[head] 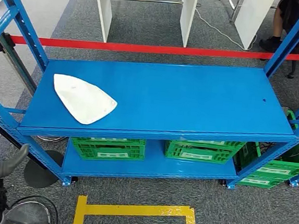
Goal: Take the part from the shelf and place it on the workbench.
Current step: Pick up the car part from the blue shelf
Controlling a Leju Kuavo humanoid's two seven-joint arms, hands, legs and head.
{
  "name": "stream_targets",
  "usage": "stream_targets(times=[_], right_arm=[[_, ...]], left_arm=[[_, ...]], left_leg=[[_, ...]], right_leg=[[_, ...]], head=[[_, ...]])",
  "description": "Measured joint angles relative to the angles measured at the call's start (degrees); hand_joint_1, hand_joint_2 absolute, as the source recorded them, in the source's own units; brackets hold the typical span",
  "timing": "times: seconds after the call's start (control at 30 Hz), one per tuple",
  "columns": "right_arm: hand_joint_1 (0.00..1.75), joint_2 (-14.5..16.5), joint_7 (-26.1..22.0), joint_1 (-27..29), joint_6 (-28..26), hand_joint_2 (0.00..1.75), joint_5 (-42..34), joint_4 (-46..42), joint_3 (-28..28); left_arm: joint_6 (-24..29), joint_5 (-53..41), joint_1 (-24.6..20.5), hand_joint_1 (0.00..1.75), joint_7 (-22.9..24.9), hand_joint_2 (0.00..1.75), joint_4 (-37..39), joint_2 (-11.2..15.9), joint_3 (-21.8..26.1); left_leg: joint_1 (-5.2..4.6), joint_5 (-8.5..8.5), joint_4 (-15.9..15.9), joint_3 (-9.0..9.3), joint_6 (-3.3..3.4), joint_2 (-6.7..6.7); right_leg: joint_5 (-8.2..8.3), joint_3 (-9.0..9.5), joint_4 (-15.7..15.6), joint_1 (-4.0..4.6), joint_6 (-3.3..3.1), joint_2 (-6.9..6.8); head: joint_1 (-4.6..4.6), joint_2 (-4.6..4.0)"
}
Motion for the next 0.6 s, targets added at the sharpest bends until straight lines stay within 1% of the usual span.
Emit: stream_targets(times=[0.07,0.17,0.33,0.47,0.6], right_arm=[[0.00,0.0,0.1,-0.1,0.1,1.75,0.1,0.0,0.1],[0.00,0.0,0.4,-0.2,0.6,1.75,0.7,0.0,0.3],[0.00,0.0,1.0,-0.6,1.5,1.75,1.8,0.0,1.2],[0.00,0.0,1.5,-1.1,2.0,1.75,2.3,0.0,2.0],[0.00,0.0,1.8,-1.3,2.1,1.75,2.7,0.0,2.9]], left_arm=[[-0.4,-0.9,-0.4,0.00,0.9,1.75,-0.2,0.7,-1.4],[-1.3,-3.8,-2.0,0.00,3.7,1.75,-0.2,2.8,-5.1],[-5.2,-5.5,-7.2,0.00,8.4,1.75,2.2,5.7,-9.8],[-6.9,-6.2,-12.7,0.00,10.9,1.75,7.0,6.7,-12.7],[-6.5,-8.1,-17.2,0.00,11.9,1.75,11.3,6.9,-15.1]], left_leg=[[0.00,0.00,0.0,0.00,0.00,0.00],[0.00,0.00,0.0,-0.01,0.00,0.00],[0.00,0.00,0.0,-0.01,0.00,-0.01],[0.00,0.01,0.0,0.00,-0.01,-0.01],[0.00,0.01,0.0,-0.01,-0.01,0.00]], right_leg=[[0.00,0.00,0.0,0.00,0.00,0.00],[0.00,0.00,0.0,0.00,0.00,0.01],[0.01,0.00,0.0,0.00,0.00,0.00],[0.03,0.01,0.0,0.00,-0.01,0.00],[0.04,0.01,0.0,0.00,-0.03,0.02]], head=[[0.00,0.00],[-0.01,0.00],[-0.01,0.00],[-0.01,0.00],[-0.01,0.00]])
